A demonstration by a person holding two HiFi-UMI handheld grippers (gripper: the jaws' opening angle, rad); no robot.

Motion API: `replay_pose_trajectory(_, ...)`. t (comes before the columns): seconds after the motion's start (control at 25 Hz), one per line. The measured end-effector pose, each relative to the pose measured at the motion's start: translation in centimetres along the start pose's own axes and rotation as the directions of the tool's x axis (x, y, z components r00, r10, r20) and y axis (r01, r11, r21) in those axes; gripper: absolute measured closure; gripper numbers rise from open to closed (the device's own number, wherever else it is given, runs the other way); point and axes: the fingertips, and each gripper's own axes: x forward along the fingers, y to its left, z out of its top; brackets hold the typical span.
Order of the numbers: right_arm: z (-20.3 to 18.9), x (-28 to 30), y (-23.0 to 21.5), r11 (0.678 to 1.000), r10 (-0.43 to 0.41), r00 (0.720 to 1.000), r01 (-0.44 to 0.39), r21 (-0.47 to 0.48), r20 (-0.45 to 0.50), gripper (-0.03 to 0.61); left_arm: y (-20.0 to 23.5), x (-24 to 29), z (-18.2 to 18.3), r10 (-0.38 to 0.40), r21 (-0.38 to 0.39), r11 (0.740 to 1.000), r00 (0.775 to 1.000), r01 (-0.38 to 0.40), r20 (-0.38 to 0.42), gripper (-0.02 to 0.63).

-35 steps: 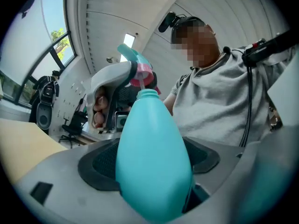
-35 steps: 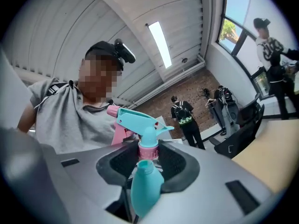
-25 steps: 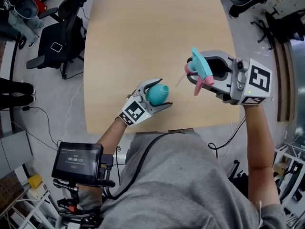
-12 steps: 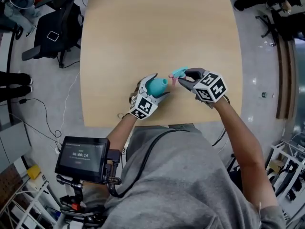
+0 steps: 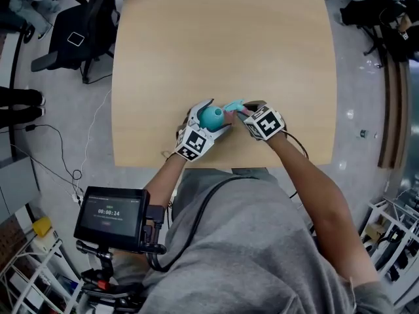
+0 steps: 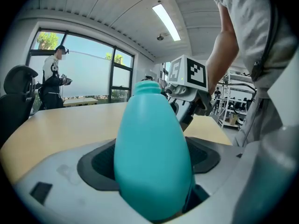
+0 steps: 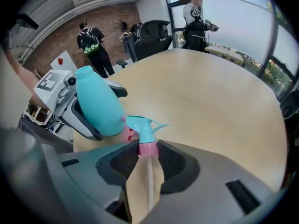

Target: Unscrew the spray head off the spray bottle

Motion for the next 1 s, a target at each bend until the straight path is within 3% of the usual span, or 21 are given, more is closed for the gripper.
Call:
replay_pose_trajectory(0.4,-0.8,1.5,0.7,0.994,0.032,0.999,-0.036,0.106,0.035,0.442,-1.3,-1.6,-1.4,-0.051,0.012,0.999,0.998,0.051,-0.033,0.202)
replay_pose_trajectory(0.56,-0.7,-1.5,1.1,0.984,0.012,0.997,-0.025,0.176,0.078,0.442,-2.8,-3.9,0.9,-0.061,0.026,0.998,0.998,0.062,-0.012,0.202)
replay_pose_trajectory(0.68,-0.3,-4.7,1.0,0.972,-0.051,0.99,0.02,0.233,0.13,0.442,-3.8,-6.1,2.9,-0.065,0.047,0.997,0.998,0.065,0.0,0.202)
replay_pose_trajectory(0.84,0.5,-5.5,-1.1,0.951,-0.126,0.96,0.045,0.305,0.249,0.443,-2.0,-7.7,2.0,-0.01,0.047,0.999,1.0,0.009,0.014,0.202)
replay_pose_trajectory(0.88,0.8,-5.7,-1.6,0.947,-0.141,0.948,0.045,0.319,0.285,0.462,-1.2,-8.4,1.9,0.015,0.041,0.999,0.999,-0.017,0.028,0.202)
replay_pose_trajectory(0.96,1.9,-7.5,-1.6,0.939,-0.17,0.915,0.038,0.342,0.366,0.56,0.1,-10.5,2.6,0.071,0.014,0.997,0.995,-0.072,0.067,0.202)
replay_pose_trajectory(1.0,2.5,-8.9,-1.2,0.938,-0.178,0.895,0.028,0.346,0.41,0.572,0.6,-11.9,3.1,0.098,-0.006,0.995,0.991,-0.098,0.086,0.202)
